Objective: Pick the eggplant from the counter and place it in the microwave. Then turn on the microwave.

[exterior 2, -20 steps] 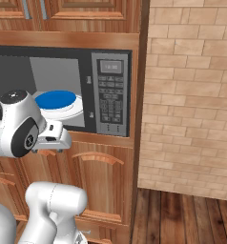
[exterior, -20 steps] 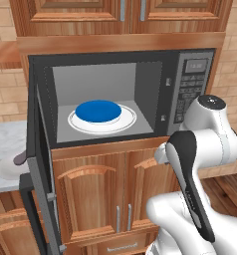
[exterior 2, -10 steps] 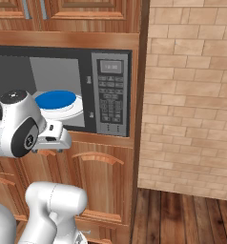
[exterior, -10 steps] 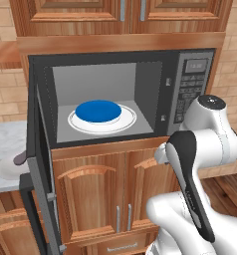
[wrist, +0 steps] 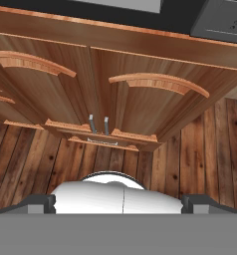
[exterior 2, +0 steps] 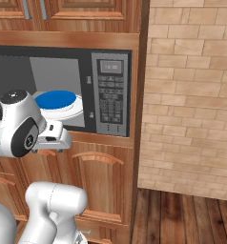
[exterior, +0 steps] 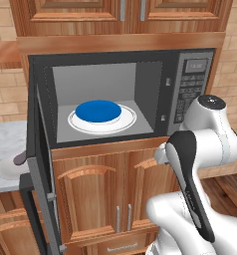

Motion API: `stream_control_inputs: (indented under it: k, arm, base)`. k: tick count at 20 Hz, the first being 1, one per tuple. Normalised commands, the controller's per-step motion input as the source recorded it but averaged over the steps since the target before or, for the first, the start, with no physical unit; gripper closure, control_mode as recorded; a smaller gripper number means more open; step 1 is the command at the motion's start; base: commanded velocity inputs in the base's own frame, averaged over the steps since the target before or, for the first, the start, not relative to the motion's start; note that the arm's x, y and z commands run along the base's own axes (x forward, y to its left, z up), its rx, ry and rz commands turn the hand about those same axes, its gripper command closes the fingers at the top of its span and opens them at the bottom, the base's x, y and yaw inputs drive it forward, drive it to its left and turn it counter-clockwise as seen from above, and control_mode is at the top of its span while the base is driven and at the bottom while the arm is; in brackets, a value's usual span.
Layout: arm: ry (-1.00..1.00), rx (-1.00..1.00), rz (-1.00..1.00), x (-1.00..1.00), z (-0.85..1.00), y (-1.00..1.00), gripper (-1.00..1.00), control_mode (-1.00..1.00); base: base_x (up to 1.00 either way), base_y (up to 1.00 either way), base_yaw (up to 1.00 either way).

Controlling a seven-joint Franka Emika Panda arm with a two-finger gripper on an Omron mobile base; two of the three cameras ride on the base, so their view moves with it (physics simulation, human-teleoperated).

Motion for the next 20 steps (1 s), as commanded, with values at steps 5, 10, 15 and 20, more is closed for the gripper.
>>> stream_control_inputs:
  k: [5,10,15,20]
  arm:
    - [0.00,0.00,0.00,0.00,0.00,0.00,-1.00,1.00]
    - [0.00,0.00,0.00,0.00,0.00,0.00,-1.00,1.00]
    - [0.00,0.00,0.00,0.00,0.00,0.00,-1.00,1.00]
    - [0.00,0.00,0.00,0.00,0.00,0.00,-1.00,1.00]
  base:
    - [0.00,0.00,0.00]
    - [0.00,0.00,0.00]
    - [-0.04,0.00,0.00]
    - [-0.33,0.00,-0.02]
